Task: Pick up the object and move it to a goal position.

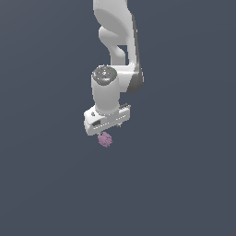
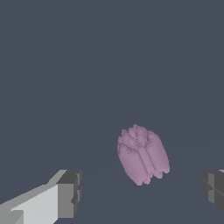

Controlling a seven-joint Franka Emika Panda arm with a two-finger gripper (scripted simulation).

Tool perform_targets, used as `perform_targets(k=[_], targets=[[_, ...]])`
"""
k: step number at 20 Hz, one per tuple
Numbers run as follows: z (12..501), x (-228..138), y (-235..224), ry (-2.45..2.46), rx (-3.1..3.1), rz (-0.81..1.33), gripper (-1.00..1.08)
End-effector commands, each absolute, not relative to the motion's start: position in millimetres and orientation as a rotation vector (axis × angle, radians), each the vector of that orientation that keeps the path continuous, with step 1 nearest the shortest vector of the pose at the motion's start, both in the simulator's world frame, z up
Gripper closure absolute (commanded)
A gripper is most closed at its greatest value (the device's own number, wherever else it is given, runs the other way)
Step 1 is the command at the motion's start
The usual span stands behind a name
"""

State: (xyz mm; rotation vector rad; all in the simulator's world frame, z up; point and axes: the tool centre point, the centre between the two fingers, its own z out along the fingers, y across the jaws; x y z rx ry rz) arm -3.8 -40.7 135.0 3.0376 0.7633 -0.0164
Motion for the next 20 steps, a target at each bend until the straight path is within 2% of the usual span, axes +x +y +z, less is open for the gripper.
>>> perform_targets(k=[1,20], targets=[[128.5,-3.9,-45.1,0.858,3.013,-0.015,-0.92],[92.7,-6.3,-68.2,1.366,2.828,-0.001,-0.92]])
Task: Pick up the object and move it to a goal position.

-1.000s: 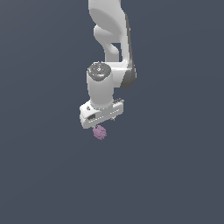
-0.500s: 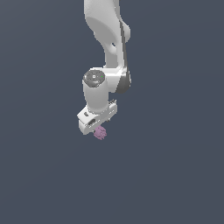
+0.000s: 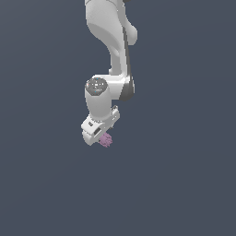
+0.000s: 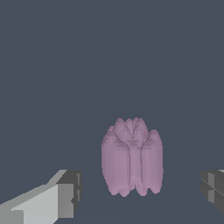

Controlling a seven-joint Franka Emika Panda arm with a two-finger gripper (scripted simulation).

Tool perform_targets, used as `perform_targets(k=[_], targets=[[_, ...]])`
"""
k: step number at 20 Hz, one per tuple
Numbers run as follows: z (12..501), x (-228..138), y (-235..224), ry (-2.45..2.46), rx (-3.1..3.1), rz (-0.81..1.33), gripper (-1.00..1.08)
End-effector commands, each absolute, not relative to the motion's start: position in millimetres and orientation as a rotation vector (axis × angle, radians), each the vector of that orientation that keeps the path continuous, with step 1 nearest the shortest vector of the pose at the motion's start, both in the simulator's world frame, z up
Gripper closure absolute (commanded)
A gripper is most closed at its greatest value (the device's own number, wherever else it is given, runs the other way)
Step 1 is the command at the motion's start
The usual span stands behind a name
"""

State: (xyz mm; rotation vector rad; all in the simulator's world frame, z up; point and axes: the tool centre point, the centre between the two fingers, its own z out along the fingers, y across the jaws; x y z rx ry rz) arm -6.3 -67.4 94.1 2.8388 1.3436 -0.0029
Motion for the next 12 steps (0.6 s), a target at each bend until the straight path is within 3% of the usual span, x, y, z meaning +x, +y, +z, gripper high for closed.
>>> perform_targets(k=[1,12], targets=[[92.0,-6.4,-68.6,1.376,2.824,-0.001,-0.92],[81.2,-6.9,-69.7,1.392,2.816,-0.001,-0.92]])
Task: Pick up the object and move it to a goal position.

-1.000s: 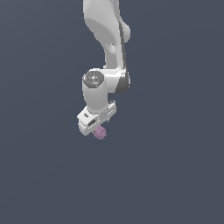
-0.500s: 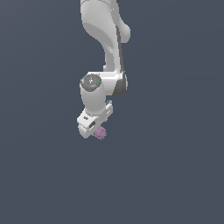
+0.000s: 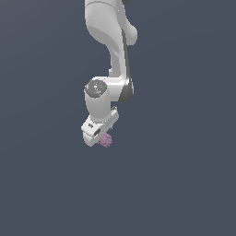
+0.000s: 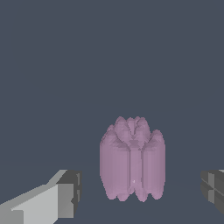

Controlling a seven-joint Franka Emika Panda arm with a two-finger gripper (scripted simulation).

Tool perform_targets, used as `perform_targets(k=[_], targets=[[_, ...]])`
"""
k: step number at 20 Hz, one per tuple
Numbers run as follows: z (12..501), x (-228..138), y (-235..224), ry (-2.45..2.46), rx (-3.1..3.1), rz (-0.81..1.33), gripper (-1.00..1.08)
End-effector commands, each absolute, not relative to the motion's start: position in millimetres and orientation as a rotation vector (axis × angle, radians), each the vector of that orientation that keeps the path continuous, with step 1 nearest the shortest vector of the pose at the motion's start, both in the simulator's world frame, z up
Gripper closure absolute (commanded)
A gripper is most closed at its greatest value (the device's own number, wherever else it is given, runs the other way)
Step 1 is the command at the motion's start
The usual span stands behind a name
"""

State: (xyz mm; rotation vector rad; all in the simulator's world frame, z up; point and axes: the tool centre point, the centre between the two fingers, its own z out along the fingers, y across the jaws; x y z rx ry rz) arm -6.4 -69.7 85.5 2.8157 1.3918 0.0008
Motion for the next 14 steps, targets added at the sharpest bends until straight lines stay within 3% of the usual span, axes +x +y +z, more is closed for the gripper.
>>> perform_targets(k=[1,12,13,14], targets=[[77.1,-7.0,-69.5,1.393,2.816,-0.001,-0.92],[40.3,-6.7,-69.5,1.398,2.813,0.0,-0.92],[40.3,-6.7,-69.5,1.398,2.813,0.0,1.08],[40.3,-6.7,-69.5,1.398,2.813,0.0,1.08]])
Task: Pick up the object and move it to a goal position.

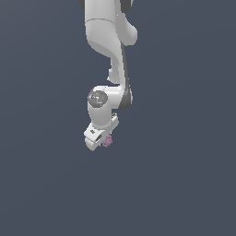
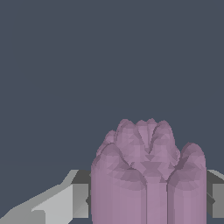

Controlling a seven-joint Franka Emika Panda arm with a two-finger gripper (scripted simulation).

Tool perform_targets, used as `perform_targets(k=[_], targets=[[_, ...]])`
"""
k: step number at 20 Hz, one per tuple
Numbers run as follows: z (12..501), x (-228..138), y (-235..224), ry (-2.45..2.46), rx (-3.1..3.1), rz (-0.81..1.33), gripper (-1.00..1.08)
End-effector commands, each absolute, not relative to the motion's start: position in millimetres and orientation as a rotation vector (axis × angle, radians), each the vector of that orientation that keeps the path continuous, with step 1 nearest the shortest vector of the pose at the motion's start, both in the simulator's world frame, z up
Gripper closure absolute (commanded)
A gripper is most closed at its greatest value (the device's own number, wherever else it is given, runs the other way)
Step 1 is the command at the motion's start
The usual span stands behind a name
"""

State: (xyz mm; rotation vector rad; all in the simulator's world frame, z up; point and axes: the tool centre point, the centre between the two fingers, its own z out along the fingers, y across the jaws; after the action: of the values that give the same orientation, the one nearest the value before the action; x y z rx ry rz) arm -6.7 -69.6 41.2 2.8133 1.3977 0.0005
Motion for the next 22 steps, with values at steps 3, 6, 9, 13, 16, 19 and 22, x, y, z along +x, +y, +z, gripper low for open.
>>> perform_targets(k=[3,6,9,13,16,19,22], targets=[[40.3,-6.7,-69.5,1.398,2.813,0.0,1.08],[40.3,-6.7,-69.5,1.398,2.813,0.0,1.08],[41.2,-6.3,-70.0,1.397,2.813,0.002,1.08],[45.0,-4.5,-73.5,1.397,2.813,0.002,1.08],[52.9,-0.6,-80.7,1.397,2.813,0.002,1.08],[64.9,5.2,-91.7,1.397,2.813,0.002,1.08],[80.5,12.9,-106.1,1.398,2.813,0.002,1.08]])
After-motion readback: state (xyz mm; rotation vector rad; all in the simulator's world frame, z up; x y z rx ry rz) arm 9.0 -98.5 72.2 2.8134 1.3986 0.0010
